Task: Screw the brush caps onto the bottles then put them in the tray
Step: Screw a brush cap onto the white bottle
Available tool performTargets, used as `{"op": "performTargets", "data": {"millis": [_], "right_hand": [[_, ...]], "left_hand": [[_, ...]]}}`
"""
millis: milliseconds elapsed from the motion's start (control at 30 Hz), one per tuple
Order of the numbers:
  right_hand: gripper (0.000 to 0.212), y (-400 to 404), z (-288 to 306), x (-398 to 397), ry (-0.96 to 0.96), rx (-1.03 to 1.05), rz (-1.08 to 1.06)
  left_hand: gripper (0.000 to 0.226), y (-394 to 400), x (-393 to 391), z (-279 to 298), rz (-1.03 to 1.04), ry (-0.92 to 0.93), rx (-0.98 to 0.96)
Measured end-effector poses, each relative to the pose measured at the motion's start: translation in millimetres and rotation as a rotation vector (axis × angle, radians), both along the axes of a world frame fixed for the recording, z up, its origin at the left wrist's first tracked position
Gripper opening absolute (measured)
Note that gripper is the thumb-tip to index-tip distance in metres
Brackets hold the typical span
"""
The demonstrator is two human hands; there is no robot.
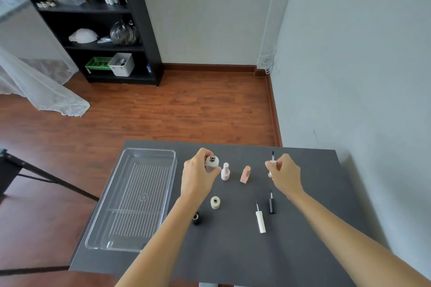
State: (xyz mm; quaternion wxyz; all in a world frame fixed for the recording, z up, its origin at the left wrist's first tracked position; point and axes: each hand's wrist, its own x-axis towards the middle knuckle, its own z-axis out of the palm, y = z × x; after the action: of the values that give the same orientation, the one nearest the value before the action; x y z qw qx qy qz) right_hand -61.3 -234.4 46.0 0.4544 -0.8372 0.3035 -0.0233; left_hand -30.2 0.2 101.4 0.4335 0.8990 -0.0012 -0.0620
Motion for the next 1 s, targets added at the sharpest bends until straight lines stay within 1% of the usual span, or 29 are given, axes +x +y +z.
{"op": "performTargets", "data": {"millis": [100,200,300,367,433,500,567,633,767,833,1000], "right_hand": [[0.024,-12.7,40.1,4.1,-0.126,0.117,-0.037],[0.020,-22.2,86.7,14.6,-0.247,0.108,0.015],[0.022,-24.9,136.7,25.6,-0.367,0.132,0.064],[0.025,-25.1,168.6,31.2,-0.461,0.252,0.076],[0.020,-23.8,199.0,34.8,-0.540,0.367,0.117],[0.015,-20.8,227.5,36.2,-0.618,0.403,0.185],[0.014,-17.6,250.2,37.4,-0.688,0.360,0.268],[0.015,-14.8,266.0,40.5,-0.718,0.248,0.351],[0.006,-8.6,285.1,42.4,-0.709,-0.017,0.431],[0.005,-4.5,289.1,43.1,-0.698,-0.114,0.456],[0.006,0.7,297.0,43.3,-0.691,-0.221,0.481]], "left_hand": [[0.024,-11.9,8.8,26.9,-0.023,-0.046,-0.083],[0.025,-28.4,19.7,58.6,-0.066,-0.087,-0.183],[0.026,-43.1,29.2,89.3,-0.106,-0.116,-0.271],[0.030,-50.6,32.7,107.6,-0.120,-0.149,-0.307],[0.034,-56.3,34.9,123.4,-0.118,-0.177,-0.332],[0.033,-61.1,35.7,136.7,-0.113,-0.212,-0.345],[0.029,-65.1,34.5,146.1,-0.117,-0.248,-0.370],[0.026,-68.0,33.2,151.8,-0.123,-0.270,-0.375],[0.024,-73.2,30.2,161.2,-0.130,-0.291,-0.357],[0.028,-75.3,29.5,163.5,-0.128,-0.300,-0.342],[0.037,-78.0,27.7,168.4,-0.118,-0.309,-0.319]]}}
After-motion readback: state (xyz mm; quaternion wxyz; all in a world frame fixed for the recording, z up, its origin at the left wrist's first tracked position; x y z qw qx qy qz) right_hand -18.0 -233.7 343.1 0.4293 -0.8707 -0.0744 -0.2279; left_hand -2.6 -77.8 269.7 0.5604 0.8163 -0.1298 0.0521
